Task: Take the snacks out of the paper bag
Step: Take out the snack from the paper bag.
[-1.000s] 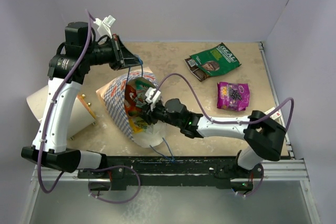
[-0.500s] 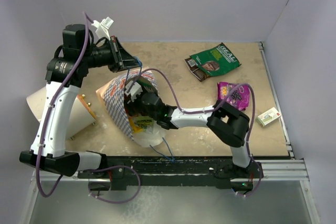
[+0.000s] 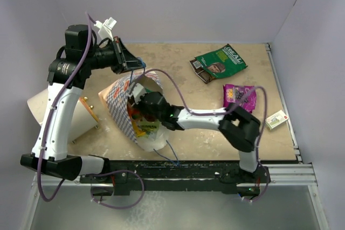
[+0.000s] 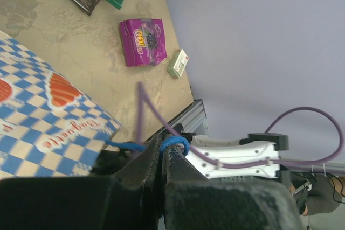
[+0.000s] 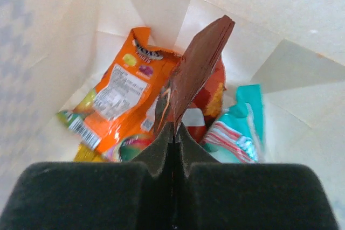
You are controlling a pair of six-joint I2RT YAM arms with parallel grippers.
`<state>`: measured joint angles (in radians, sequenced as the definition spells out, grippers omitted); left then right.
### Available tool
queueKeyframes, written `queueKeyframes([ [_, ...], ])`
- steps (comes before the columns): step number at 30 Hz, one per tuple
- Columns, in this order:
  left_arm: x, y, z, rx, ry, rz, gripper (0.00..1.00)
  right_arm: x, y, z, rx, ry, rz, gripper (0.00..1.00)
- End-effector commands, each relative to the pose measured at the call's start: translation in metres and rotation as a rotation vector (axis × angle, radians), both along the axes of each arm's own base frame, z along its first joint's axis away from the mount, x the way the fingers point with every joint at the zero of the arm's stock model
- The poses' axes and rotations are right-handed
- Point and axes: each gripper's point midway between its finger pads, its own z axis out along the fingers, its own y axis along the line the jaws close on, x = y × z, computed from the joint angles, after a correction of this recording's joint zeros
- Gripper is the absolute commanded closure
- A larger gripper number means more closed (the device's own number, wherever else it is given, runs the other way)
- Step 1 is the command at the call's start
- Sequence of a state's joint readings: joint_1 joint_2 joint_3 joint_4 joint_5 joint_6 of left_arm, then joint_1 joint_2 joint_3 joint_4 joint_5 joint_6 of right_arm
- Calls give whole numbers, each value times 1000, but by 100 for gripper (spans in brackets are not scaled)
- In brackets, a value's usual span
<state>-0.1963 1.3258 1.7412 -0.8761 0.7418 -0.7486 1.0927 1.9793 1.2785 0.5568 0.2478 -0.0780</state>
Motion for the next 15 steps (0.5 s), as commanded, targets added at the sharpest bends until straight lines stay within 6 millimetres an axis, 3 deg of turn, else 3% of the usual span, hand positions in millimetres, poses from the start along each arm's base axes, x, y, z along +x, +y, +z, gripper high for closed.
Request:
queueKeyframes([
  [1,11,5,20,-6,-93,44,100,-55,-15,105,181,36,205,100],
  [3,16,7,20,-3,-95,65,100,-79,-26,109,181,91,276,100],
  [8,29,12,20,4,-106,114,100,-114,-61,137,233,168,323,100],
  [13,37,9,14,-14,-78,120,100,-117,-99,160,298,164,226,100],
  [15,38,5,14,-41,-62,99,100,-109,-108,155,300,133,175,100],
])
